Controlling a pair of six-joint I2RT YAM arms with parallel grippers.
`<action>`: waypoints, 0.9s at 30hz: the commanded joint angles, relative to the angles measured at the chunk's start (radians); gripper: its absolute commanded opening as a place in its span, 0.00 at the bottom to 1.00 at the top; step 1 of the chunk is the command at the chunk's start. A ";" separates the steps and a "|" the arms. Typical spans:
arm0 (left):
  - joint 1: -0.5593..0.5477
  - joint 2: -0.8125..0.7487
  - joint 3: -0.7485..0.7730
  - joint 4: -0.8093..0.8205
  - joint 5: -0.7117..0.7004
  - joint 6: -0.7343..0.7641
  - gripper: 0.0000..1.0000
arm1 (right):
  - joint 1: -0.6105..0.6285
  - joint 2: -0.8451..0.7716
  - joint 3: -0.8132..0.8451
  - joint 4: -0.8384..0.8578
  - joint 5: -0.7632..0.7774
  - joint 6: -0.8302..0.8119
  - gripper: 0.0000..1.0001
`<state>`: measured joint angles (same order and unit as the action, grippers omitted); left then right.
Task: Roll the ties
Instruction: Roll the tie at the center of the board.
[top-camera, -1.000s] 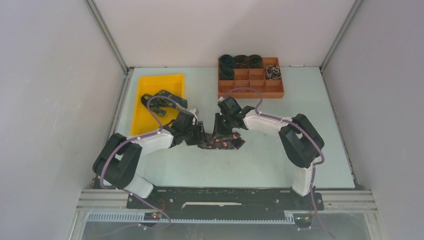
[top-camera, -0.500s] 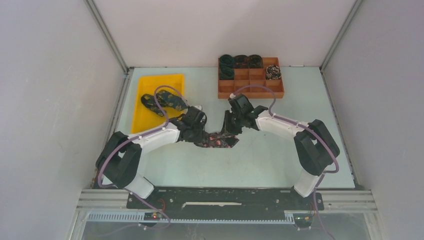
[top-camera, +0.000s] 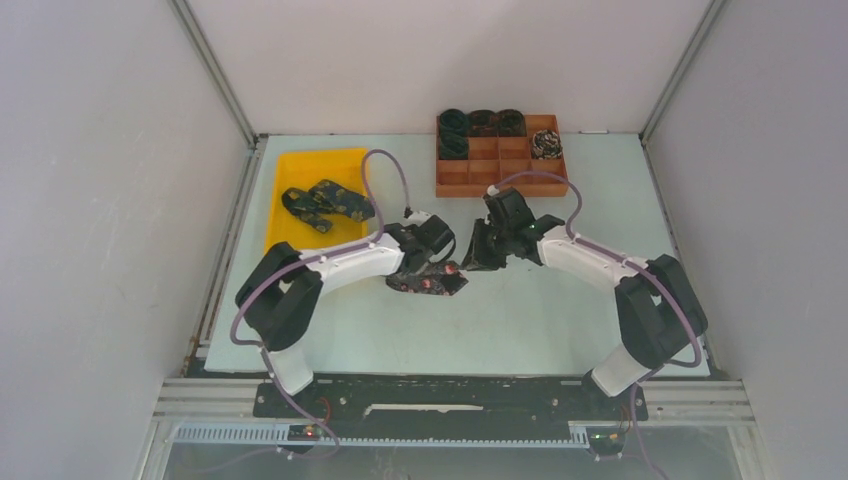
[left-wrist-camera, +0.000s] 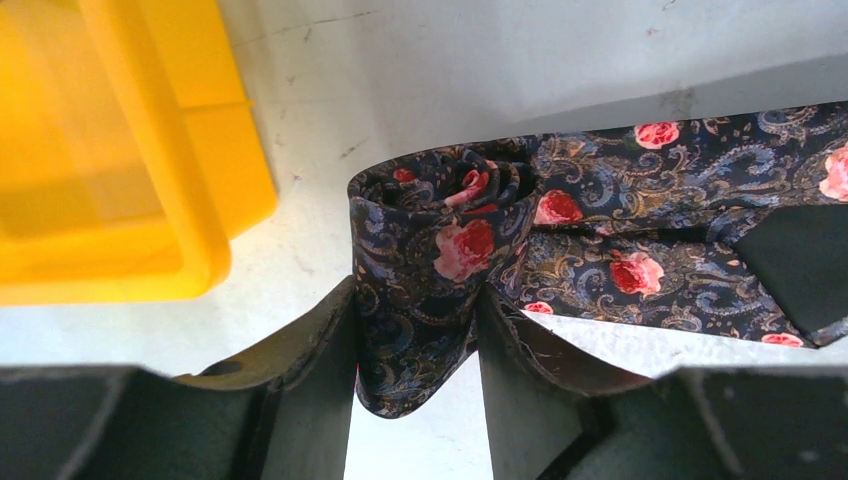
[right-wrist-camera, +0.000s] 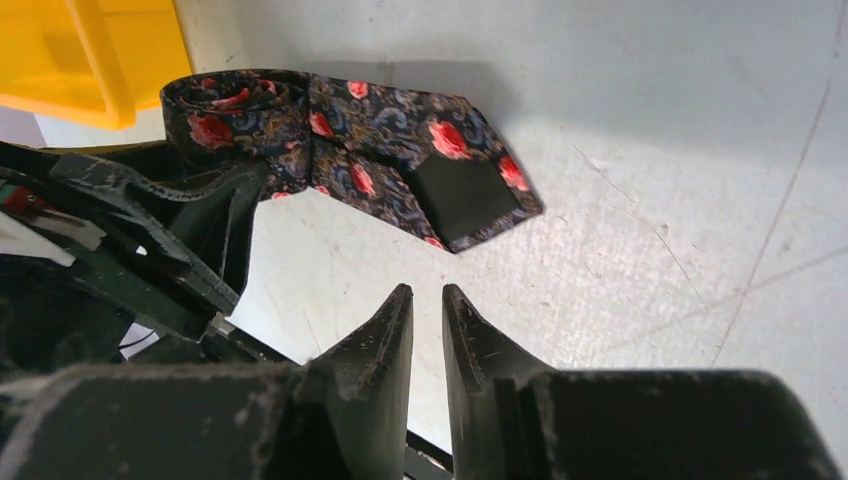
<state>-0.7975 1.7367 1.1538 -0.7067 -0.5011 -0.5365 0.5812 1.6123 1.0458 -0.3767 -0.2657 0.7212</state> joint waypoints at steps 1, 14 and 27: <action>-0.059 0.082 0.110 -0.195 -0.239 -0.050 0.47 | -0.024 -0.079 -0.031 0.012 -0.002 -0.026 0.21; -0.171 0.344 0.358 -0.407 -0.356 -0.114 0.48 | -0.104 -0.217 -0.103 -0.005 -0.029 -0.037 0.21; -0.190 0.362 0.387 -0.289 -0.140 -0.061 0.58 | -0.150 -0.338 -0.113 -0.058 -0.035 -0.045 0.21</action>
<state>-0.9668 2.1139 1.5253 -1.0573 -0.7246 -0.6022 0.4393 1.3342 0.9276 -0.4541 -0.2840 0.6792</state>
